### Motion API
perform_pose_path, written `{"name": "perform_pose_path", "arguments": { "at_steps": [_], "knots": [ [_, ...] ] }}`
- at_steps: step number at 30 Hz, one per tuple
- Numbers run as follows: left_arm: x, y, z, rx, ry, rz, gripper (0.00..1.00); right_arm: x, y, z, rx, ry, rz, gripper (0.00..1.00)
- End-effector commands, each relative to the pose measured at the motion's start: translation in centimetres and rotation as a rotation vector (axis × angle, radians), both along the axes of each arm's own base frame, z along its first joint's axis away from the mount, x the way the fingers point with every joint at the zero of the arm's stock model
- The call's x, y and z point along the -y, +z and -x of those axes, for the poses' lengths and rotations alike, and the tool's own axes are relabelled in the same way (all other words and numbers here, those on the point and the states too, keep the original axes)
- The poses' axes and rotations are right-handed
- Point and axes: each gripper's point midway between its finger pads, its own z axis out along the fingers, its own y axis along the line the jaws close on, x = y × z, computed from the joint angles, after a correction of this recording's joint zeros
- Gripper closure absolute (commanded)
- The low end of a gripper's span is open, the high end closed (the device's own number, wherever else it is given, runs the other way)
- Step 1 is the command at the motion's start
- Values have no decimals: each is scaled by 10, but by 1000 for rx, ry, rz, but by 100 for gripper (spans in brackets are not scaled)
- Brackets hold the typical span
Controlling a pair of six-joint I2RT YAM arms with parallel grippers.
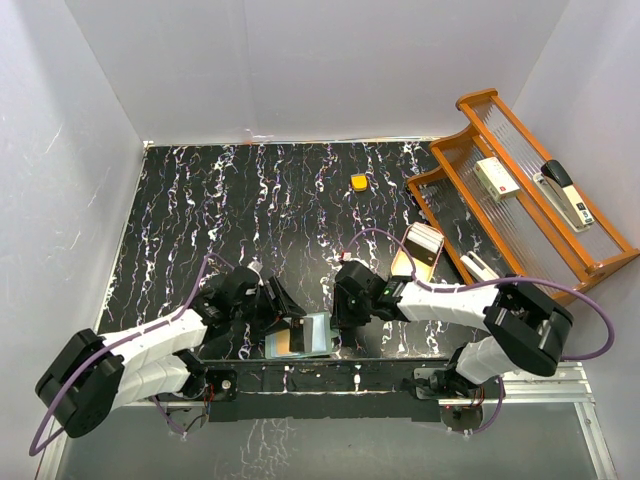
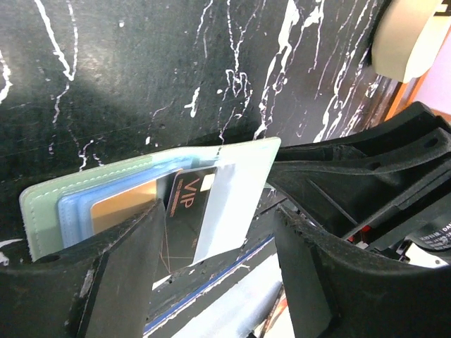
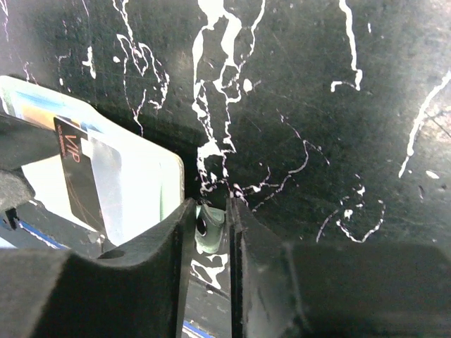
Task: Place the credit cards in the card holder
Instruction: Insert the credit card into the card holder.
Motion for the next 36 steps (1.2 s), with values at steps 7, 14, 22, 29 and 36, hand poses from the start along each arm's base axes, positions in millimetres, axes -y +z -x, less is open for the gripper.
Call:
{"name": "perform_pose_path", "arguments": {
  "at_steps": [7, 14, 22, 29, 36],
  "knots": [
    [-17, 1, 16, -47, -9, -85, 37, 5, 32, 0, 44, 1, -17, 72],
    [-10, 4, 19, -50, -19, -22, 36, -17, 45, 7, 45, 38, -136, 73],
    [-11, -9, 26, -96, -21, -33, 35, -22, 28, 14, 12, 49, -113, 74],
    [-6, -8, 26, -101, -8, -2, 35, -19, 10, 20, -12, 38, -72, 76],
    [4, -4, 23, -98, 3, 32, 35, -17, 3, 24, -18, 30, -65, 78]
  ]
}}
